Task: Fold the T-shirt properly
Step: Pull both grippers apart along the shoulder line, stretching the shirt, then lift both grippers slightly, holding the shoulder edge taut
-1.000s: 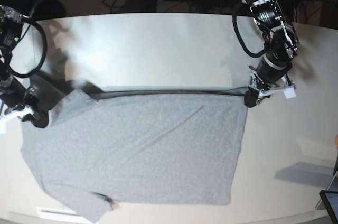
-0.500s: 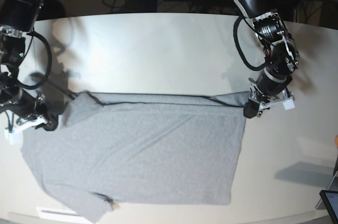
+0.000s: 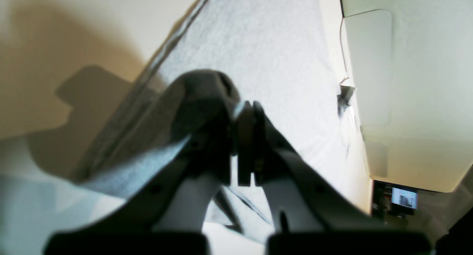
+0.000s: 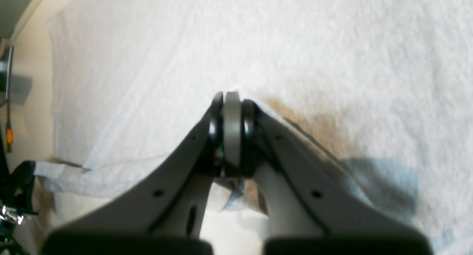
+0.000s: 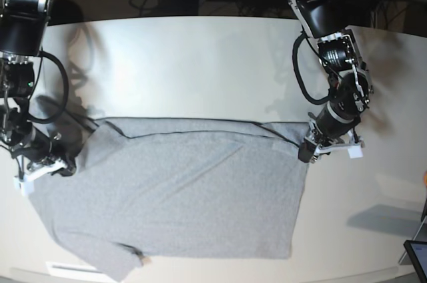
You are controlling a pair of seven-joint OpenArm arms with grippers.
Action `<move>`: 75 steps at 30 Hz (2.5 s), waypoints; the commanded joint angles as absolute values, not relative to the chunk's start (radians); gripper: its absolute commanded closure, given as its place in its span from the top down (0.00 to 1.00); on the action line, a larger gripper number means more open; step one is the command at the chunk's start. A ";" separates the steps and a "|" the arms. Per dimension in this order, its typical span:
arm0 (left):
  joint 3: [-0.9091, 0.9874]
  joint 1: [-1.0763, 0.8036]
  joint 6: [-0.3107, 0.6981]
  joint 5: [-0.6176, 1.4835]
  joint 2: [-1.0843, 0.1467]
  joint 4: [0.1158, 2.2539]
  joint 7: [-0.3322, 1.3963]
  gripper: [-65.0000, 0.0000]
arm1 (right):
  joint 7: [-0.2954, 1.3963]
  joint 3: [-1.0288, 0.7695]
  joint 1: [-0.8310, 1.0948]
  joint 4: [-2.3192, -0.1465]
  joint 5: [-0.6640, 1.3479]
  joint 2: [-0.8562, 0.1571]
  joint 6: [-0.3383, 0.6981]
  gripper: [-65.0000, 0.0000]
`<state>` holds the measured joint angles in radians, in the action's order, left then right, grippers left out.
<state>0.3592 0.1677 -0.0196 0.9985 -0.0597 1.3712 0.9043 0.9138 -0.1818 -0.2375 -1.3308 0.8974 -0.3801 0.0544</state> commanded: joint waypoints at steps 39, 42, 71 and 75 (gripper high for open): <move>0.262 0.260 -0.008 0.923 -0.122 1.308 0.894 0.00 | 0.727 0.070 -0.420 -1.185 0.763 -0.429 0.179 0.01; 0.262 0.260 -0.008 0.923 -0.125 1.308 0.894 0.00 | 0.727 0.070 -0.424 -1.161 0.763 -0.429 0.177 0.01; 0.044 0.205 -0.004 0.803 -0.239 1.593 0.763 0.50 | 0.510 0.067 -0.237 -1.386 0.762 -0.479 0.185 0.51; 0.022 0.054 -0.004 0.549 -0.203 1.762 0.708 0.46 | 0.506 0.051 -0.142 -1.452 0.759 -0.493 0.183 0.51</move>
